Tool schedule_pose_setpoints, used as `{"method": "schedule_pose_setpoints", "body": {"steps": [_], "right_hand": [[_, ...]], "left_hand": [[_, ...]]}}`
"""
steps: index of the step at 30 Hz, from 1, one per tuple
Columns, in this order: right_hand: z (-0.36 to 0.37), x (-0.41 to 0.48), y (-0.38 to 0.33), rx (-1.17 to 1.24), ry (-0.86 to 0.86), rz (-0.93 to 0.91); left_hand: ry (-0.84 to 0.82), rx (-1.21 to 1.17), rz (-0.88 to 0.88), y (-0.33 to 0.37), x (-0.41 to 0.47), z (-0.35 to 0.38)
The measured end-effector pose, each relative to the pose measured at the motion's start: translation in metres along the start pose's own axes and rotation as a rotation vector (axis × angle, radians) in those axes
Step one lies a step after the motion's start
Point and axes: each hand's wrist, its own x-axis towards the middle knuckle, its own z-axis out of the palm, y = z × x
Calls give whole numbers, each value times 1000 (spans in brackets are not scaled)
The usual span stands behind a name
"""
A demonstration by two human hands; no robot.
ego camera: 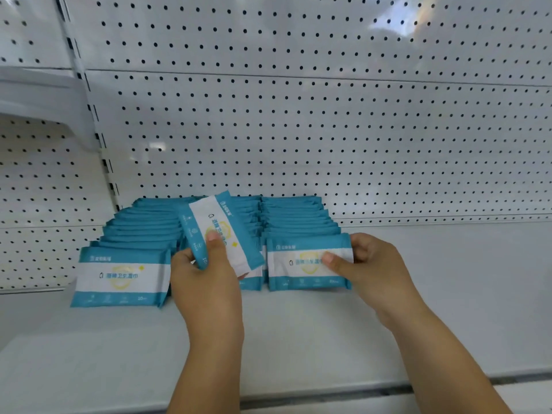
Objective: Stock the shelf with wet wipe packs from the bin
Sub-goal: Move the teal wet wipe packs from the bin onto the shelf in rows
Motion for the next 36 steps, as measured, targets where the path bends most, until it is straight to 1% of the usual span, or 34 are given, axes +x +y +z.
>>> {"method": "schedule_pose_setpoints", "body": {"steps": [4,6,10,13,14,15,17,19,21,23,25,27,28,30,32,33,34,36], "right_hand": [[10,6,13,-309,131,-113],[14,6,15,-368,186,-152],[16,1,13,-348,279,-190],[17,-9,-1,-243,410,-299],[18,-13,-8,-194,425,-337],[20,-18,-15,-141,407,-354],[26,-25,-26,-57,278,-323],[35,-28,-30,-8,103,-228],[44,-29,-29,38,-35,-141],[53,-30,-29,98,-127,-104],[60,-30,-30,150,-187,-126],[64,-28,-33,145,-191,-165],[66,-26,-33,116,-180,-188],[73,-22,-33,16,-165,-242],[81,-19,-31,-103,-171,-295],[85,-17,-30,-154,-178,-308],[89,-17,-30,-199,-187,-316],[96,-14,-30,-285,-212,-338]], "left_hand": [[-32,17,-61,-2,-1,2],[-58,8,-98,0,-3,2],[-120,-9,-145,4,-5,0],[-185,-15,-139,7,-5,-3],[-206,3,-126,8,-5,-4],[-224,24,-114,8,-5,-4],[-255,35,-103,10,-7,-5],[-296,4,-117,12,-9,-7],[-350,-33,-145,12,-12,-9],[-410,-41,-161,12,-16,-11],[-441,1,-144,12,-17,-14],[-388,82,-82,12,-12,-20],[-311,169,-13,12,-7,-25],[-94,388,154,13,5,-38],[85,555,256,12,15,-54],[141,625,250,11,20,-61],[177,693,209,10,24,-68],[202,820,125,7,32,-77]]}}
